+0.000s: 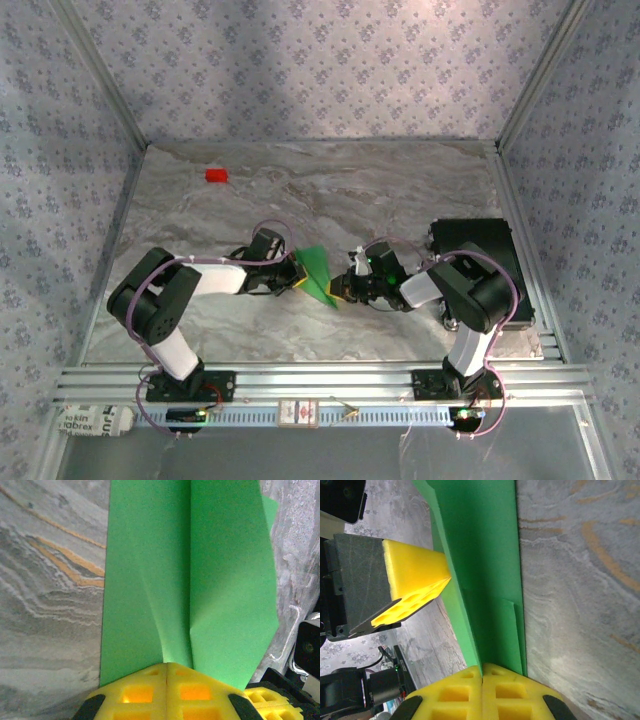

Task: Fold a paper plane with a square sheet of paper (pick it up from the middle)
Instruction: Fourth fold the wing at the center of the table.

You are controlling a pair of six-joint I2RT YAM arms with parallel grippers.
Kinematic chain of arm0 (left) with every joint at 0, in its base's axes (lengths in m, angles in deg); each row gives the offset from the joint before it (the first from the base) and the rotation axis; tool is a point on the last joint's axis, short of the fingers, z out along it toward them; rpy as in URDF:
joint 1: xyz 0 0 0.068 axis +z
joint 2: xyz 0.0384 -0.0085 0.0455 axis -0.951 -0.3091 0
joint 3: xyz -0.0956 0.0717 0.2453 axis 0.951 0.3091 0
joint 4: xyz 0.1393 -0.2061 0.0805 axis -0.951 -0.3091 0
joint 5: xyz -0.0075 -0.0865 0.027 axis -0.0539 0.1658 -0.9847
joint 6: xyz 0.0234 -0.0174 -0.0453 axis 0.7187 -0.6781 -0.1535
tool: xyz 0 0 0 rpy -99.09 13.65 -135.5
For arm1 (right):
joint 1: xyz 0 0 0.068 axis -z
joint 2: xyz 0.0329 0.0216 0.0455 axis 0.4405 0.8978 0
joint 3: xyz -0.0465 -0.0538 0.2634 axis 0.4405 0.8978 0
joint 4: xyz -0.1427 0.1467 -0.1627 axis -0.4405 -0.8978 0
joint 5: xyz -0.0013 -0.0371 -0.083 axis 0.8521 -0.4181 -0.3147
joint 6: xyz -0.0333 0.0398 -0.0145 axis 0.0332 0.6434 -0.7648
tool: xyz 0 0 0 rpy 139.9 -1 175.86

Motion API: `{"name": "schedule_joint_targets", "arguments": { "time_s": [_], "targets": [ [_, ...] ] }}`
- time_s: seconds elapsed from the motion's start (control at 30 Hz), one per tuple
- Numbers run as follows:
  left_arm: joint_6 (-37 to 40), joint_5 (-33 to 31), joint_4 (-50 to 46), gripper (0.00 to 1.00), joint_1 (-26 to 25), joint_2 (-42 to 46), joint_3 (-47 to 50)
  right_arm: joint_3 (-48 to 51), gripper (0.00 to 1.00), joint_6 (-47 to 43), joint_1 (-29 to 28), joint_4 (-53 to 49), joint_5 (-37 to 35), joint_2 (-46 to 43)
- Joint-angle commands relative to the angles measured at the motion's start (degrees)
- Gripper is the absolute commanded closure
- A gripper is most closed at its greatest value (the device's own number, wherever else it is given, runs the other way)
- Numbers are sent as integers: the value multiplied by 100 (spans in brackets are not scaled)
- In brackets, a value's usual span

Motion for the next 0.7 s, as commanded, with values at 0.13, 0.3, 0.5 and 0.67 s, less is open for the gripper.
{"name": "schedule_joint_targets", "arguments": {
  "time_s": [0.13,0.3,0.5,0.67],
  "targets": [
    [-88,-204,-413,95,-81,119,202,178,97,61,-25,-617,-574,66],
    [-98,-247,-439,95,-111,163,207,193,97,54,-61,-647,-632,13],
    [-82,-239,-422,94,-132,204,174,175,97,67,-70,-612,-601,123],
    [20,-223,-224,90,-125,403,131,175,97,88,-70,-650,-622,195]
  ]
}}
